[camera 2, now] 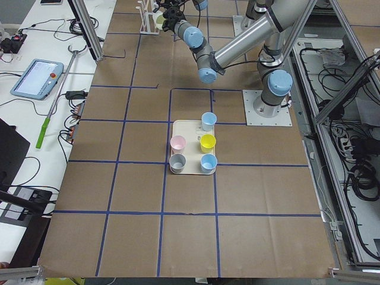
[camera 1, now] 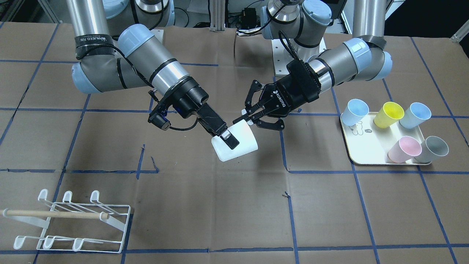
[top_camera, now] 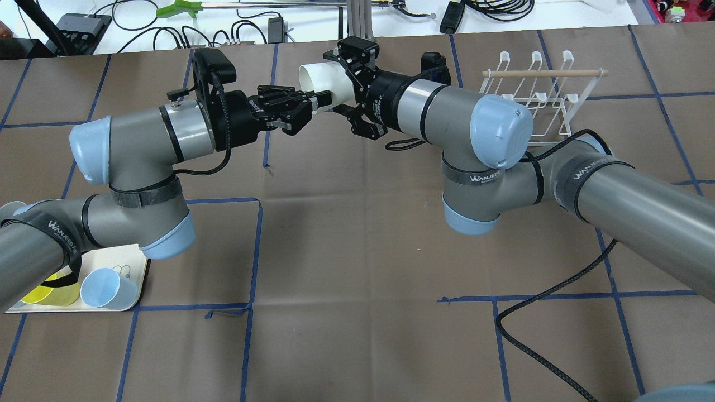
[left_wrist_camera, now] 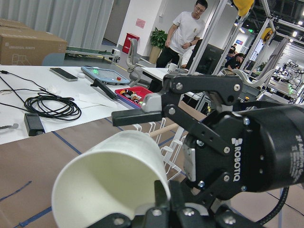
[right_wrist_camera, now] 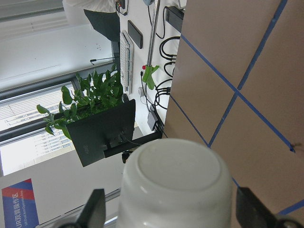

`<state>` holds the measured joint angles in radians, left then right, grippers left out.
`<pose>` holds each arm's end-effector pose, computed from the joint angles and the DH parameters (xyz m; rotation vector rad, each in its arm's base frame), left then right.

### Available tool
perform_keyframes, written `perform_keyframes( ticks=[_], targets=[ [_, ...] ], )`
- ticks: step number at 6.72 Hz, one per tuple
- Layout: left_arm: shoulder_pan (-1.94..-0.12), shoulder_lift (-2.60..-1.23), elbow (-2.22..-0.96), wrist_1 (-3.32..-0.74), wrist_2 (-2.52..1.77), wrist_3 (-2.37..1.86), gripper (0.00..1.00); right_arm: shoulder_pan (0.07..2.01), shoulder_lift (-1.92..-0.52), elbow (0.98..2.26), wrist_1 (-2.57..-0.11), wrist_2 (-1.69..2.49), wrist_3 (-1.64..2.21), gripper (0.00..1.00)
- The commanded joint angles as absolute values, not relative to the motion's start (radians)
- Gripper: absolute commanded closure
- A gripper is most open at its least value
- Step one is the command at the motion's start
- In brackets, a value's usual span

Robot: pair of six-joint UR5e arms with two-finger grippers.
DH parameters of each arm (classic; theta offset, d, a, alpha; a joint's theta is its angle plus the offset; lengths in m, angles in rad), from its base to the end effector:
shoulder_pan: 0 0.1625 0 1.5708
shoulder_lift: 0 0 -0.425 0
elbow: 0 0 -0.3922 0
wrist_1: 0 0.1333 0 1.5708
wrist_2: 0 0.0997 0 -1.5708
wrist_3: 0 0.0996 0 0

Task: Transfer IKEA cup to right arm and place on rack

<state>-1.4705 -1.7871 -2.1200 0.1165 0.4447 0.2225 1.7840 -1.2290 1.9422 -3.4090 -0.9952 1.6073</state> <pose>-0.1752 -0.4884 0.3594 -0.7126 -1.8659 1.1274 0.3012 -0.5051 0.3602 0.9574 1.7013 -0.2937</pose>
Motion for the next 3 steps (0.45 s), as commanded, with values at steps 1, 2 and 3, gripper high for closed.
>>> perform_keyframes(
  ticks=[1,2,3],
  targets=[
    [-1.471,-1.787,-2.118,0.117,0.445,0.221,0.97,1.784,-1.229,1.944,-3.407,-0.983,1.608,0.38],
    [-1.471,-1.787,-2.118,0.117,0.445,0.221,0.97,1.784,-1.229,1.944,-3.407,-0.982,1.606,0.51],
    [-1.471,-1.787,-2.118,0.117,0.445,0.216,0.96,1.784,-1.23,1.944,-3.405,-0.982,1.608,0.52]
  ],
)
